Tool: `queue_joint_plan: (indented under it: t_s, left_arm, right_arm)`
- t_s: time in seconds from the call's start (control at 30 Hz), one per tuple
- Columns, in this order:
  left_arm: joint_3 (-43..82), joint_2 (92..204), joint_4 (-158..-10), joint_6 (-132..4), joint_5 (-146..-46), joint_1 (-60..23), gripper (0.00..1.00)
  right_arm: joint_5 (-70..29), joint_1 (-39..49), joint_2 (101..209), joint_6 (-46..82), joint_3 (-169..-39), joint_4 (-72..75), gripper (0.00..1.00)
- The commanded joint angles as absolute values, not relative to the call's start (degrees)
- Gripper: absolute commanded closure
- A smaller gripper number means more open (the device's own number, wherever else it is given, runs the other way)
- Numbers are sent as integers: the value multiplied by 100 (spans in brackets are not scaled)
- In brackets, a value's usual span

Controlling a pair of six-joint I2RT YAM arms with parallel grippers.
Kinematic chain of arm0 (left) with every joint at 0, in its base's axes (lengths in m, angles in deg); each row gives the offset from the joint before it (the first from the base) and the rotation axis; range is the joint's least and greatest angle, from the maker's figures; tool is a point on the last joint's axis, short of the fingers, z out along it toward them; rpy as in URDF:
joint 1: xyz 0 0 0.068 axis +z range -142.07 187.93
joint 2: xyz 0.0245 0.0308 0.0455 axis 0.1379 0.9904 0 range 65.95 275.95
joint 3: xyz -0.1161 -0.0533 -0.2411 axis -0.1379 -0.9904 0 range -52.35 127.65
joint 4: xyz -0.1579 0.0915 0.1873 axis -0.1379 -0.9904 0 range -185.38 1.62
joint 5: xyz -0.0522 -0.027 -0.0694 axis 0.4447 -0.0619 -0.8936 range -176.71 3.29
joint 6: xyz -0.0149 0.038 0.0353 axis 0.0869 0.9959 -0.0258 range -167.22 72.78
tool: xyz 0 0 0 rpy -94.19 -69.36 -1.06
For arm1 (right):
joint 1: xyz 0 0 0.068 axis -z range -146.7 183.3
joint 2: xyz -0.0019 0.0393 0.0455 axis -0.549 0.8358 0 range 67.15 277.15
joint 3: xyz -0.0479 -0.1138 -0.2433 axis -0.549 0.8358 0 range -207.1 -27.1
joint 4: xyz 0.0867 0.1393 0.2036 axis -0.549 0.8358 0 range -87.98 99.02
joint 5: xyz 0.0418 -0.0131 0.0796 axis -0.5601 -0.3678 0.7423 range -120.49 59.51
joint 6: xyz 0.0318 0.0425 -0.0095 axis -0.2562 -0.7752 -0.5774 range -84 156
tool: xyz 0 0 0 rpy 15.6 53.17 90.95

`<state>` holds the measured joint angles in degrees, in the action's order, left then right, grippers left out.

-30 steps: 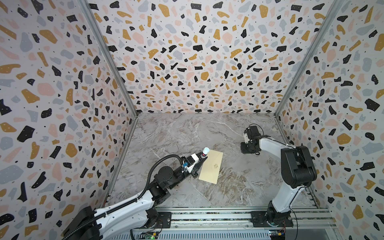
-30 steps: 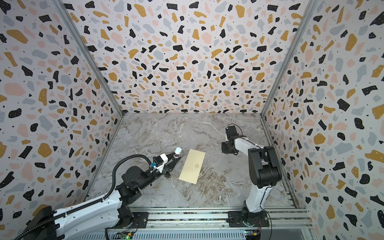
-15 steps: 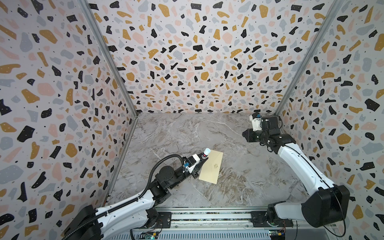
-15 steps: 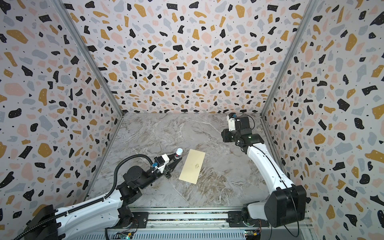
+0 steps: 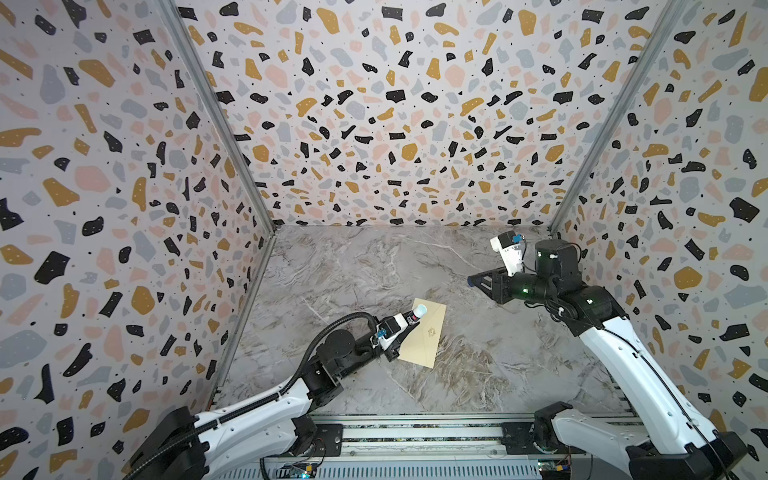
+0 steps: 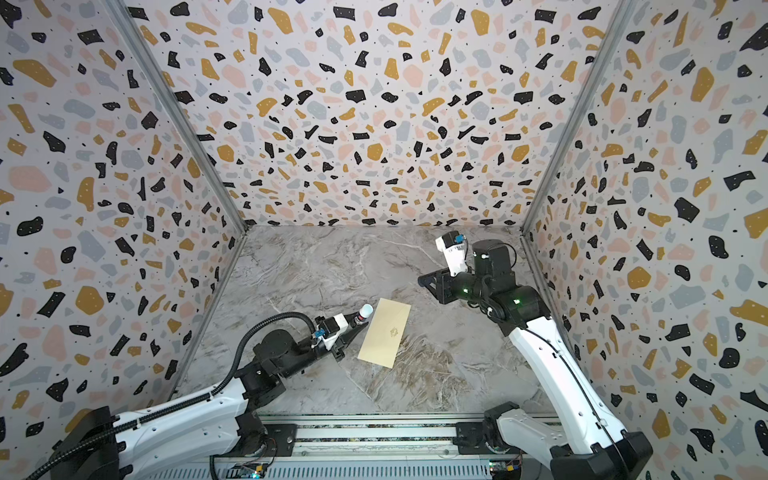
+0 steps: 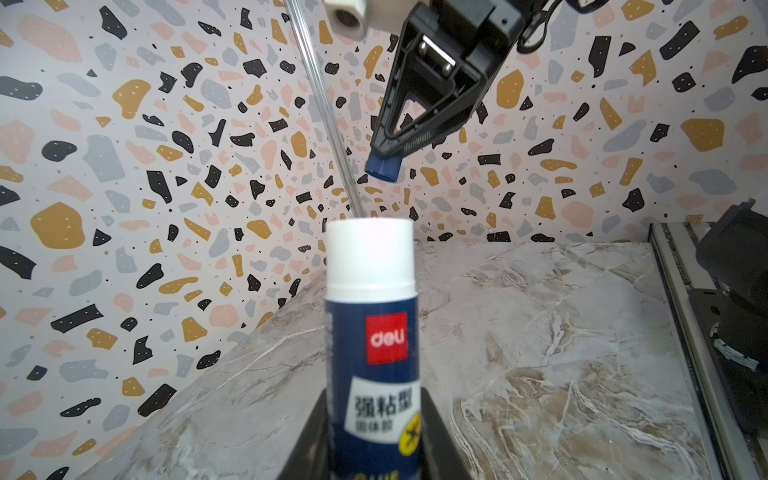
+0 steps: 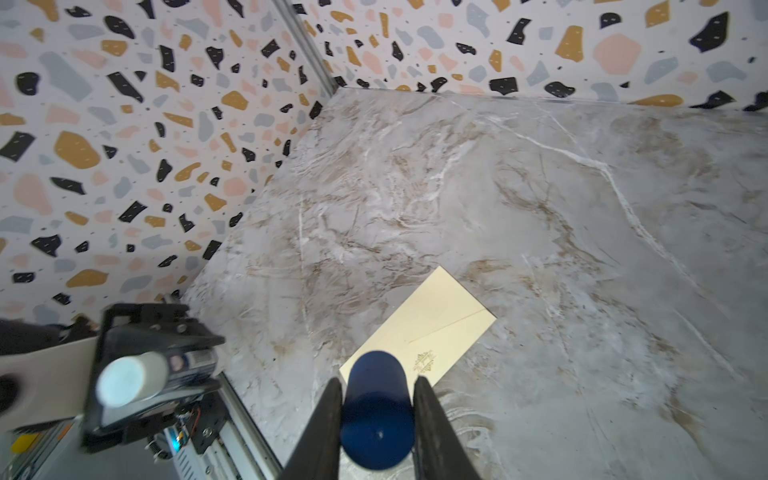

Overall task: Place the letter into the envelope and seal it
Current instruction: 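Carry the blue cap with the right gripper over the glue stick top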

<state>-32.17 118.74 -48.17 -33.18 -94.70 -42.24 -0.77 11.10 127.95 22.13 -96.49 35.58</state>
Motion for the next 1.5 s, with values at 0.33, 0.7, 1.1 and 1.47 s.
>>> queue_joint_plan:
  t_s: [0.33,0.7,1.1,1.47]
  left_arm:
    - [-2856,12046,-4890,-3127,-9847,-4244,100]
    - [-2801,12077,-4953,-3121,-9948,-4244,100]
    - [-2792,12076,-4958,-3150,-10024,-4244,100]
    - [-2801,12069,-4953,-3150,-10043,-4250,100]
  right_arm:
    - [476,177,12617,2019,-9583,3617,78]
    - [265,-443,12783,1937,-9554,3442,79]
    - [230,-684,12900,1784,-9538,3202,79]
    - [177,-904,13041,1729,-9538,3084,79]
